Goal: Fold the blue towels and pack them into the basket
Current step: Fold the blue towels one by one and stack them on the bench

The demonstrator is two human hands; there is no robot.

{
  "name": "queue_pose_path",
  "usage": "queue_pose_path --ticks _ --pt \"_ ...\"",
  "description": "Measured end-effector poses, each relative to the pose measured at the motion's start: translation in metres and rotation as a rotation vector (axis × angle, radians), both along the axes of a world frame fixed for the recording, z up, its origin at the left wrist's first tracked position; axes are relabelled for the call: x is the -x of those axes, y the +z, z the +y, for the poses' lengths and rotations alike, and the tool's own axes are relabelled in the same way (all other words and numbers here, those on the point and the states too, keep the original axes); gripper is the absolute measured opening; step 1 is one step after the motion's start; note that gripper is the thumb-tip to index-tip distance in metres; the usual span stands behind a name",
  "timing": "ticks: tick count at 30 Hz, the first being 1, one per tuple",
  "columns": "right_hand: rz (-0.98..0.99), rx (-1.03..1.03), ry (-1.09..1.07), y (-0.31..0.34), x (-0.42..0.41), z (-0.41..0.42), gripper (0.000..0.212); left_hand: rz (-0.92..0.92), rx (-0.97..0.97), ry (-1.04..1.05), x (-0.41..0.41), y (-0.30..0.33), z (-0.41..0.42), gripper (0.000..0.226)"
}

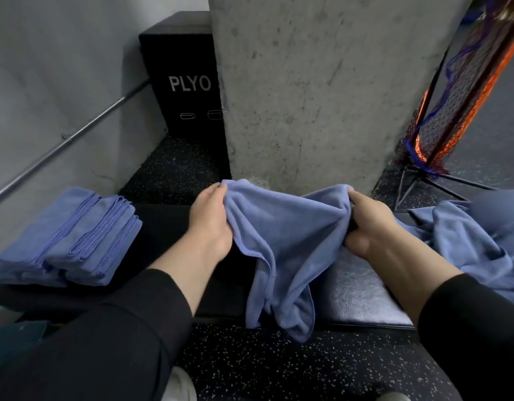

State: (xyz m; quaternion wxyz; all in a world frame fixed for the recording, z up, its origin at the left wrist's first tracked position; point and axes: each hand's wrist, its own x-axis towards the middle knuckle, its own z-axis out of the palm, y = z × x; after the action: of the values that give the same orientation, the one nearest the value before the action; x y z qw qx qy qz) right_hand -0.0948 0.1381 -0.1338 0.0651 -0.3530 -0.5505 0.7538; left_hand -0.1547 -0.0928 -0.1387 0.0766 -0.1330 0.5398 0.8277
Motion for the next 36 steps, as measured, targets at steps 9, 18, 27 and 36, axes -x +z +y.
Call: queue_pose_path --ticks 9,18,27,36 --pt "0.139 0.090 0.123 -0.006 -0.004 -0.010 0.039 -0.219 -0.008 -0.156 -0.005 0.002 -0.010 0.032" --pt "0.031 0.015 0.208 -0.017 -0.014 -0.008 0.020 -0.271 0.082 -0.161 -0.004 0.000 -0.024 0.033" --pt "-0.117 -0.158 0.476 -0.029 -0.030 -0.010 0.018 -0.302 0.304 -0.223 -0.005 -0.008 -0.040 0.028" --pt "-0.205 -0.238 0.525 -0.033 -0.039 0.008 0.019 -0.195 0.389 -0.300 -0.016 -0.003 -0.036 0.022"
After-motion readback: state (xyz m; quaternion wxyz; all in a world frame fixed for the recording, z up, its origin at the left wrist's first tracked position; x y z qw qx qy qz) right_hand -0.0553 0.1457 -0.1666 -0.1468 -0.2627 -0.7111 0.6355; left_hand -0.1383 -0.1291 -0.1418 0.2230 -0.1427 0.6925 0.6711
